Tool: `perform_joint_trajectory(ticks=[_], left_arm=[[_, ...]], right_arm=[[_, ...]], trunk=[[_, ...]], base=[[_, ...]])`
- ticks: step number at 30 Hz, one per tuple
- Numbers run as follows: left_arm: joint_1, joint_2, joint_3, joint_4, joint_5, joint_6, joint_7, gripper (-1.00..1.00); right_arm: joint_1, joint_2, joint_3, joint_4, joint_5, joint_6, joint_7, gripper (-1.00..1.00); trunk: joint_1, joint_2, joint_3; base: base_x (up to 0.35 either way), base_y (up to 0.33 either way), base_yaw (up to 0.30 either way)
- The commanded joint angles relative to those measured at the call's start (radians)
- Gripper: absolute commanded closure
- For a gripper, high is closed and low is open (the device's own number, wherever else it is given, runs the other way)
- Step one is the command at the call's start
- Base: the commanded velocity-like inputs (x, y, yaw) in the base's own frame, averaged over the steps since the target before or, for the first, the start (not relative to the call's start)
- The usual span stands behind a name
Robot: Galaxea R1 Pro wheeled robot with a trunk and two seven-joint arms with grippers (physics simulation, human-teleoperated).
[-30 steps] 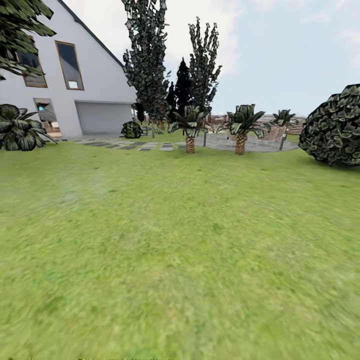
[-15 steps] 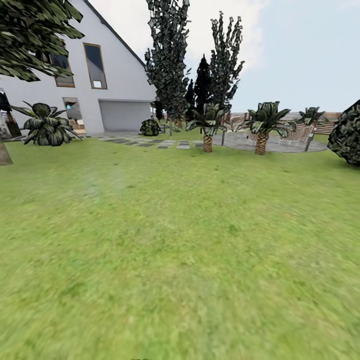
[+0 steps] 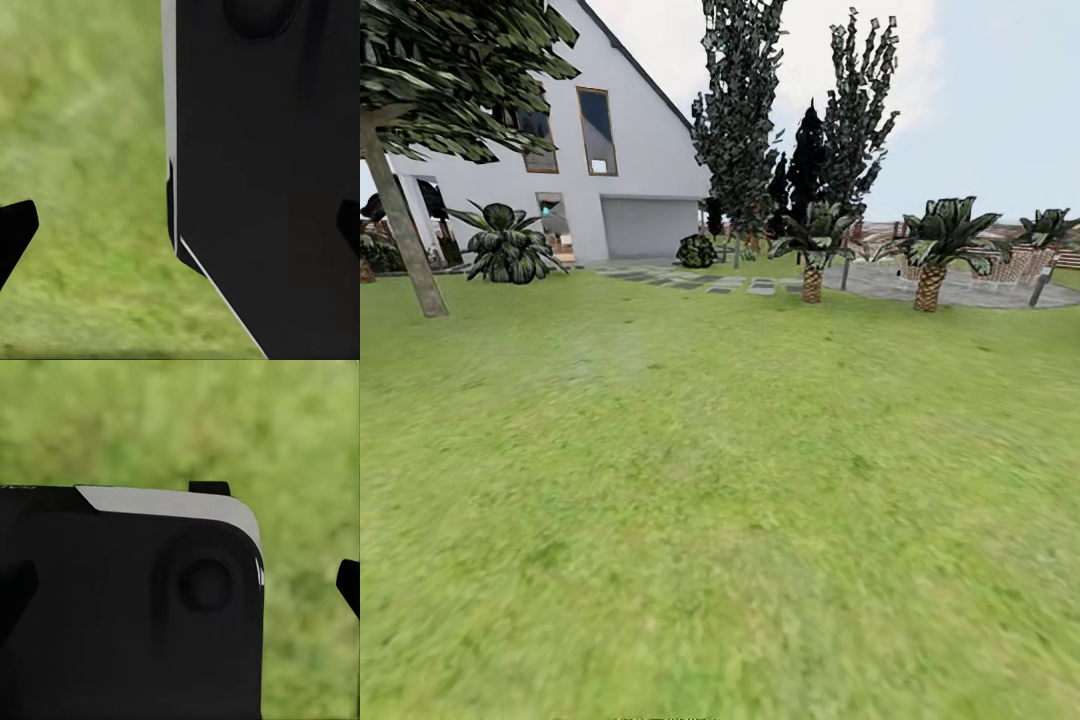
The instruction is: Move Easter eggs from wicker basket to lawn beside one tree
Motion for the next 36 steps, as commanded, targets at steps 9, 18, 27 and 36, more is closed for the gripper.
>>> perform_joint_trajectory(ticks=[9, 18, 27, 36], left_arm=[[0.0, 0.0, 0.0, 0.0, 0.0, 0.0, 0.0, -1.0], [0.0, 0.0, 0.0, 0.0, 0.0, 0.0, 0.0, -1.0], [0.0, 0.0, 0.0, 0.0, 0.0, 0.0, 0.0, -1.0], [0.0, 0.0, 0.0, 0.0, 0.0, 0.0, 0.0, -1.0]], right_arm=[[0.0, -0.001, 0.0, 0.001, 0.001, -0.004, 0.0, -1.0], [0.0, -0.001, 0.0, 0.001, 0.001, -0.004, 0.0, -1.0], [0.0, -0.002, 0.0, -0.001, 0.001, -0.004, 0.0, -1.0], [0.0, -0.002, 0.0, -0.001, 0.001, -0.004, 0.0, -1.0]], trunk=[[0.0, 0.0, -0.007], [0.0, 0.0, -0.014], [0.0, 0.0, -0.021], [0.0, 0.0, -0.028]], base=[[0.0, 0.0, 0.243], [0.0, 0.0, 0.243], [0.0, 0.0, 0.243], [0.0, 0.0, 0.243]])
